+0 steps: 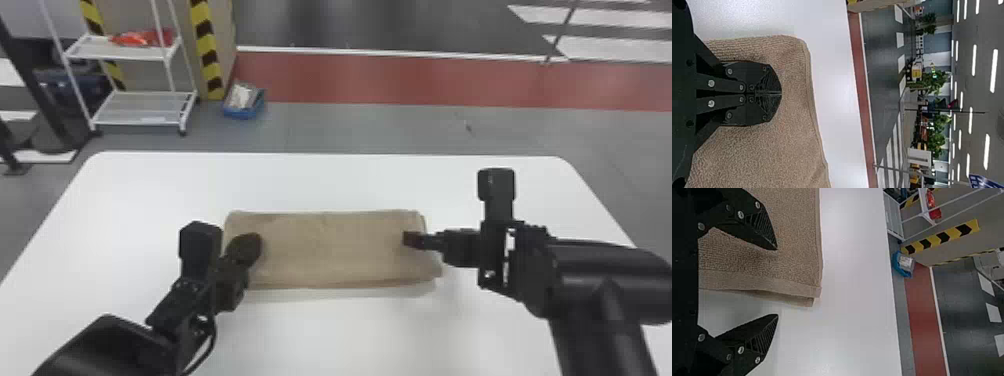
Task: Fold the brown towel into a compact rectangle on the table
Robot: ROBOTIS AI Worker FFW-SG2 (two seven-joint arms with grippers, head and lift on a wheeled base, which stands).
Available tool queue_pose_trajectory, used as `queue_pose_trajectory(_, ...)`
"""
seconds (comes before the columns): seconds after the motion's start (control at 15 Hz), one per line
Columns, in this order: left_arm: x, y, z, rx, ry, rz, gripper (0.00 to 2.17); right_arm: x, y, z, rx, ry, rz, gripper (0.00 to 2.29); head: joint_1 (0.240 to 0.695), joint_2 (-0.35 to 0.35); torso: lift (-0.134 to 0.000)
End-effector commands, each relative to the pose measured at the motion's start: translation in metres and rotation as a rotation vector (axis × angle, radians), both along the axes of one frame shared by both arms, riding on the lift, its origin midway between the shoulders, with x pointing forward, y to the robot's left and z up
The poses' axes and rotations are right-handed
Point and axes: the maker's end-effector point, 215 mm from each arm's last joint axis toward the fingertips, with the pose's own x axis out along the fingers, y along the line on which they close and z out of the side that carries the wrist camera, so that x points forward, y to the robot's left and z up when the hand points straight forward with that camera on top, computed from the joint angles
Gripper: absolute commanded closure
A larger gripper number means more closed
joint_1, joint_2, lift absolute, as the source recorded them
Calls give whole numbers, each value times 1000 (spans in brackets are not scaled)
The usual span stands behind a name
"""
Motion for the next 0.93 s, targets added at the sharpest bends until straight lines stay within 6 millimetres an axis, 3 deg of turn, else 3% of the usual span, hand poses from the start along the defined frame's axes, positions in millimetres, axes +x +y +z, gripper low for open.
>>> queue_pose_trajectory(0.0, 1, 0, 0, 2, -1, -1, 1737, 1, 3, -4, 5, 11, 5, 377, 695, -61, -124)
queue_pose_trajectory(0.67, 2, -2, -2, 2, 5, -4, 1737, 3, 26, 0, 66, 19, 64, 620, 695, -43, -124)
queue_pose_trajectory(0.87, 3, -1, -2, 7, 6, -3, 1737, -1, 40, 13, 158, -9, 100, 971, 695, -30, -124)
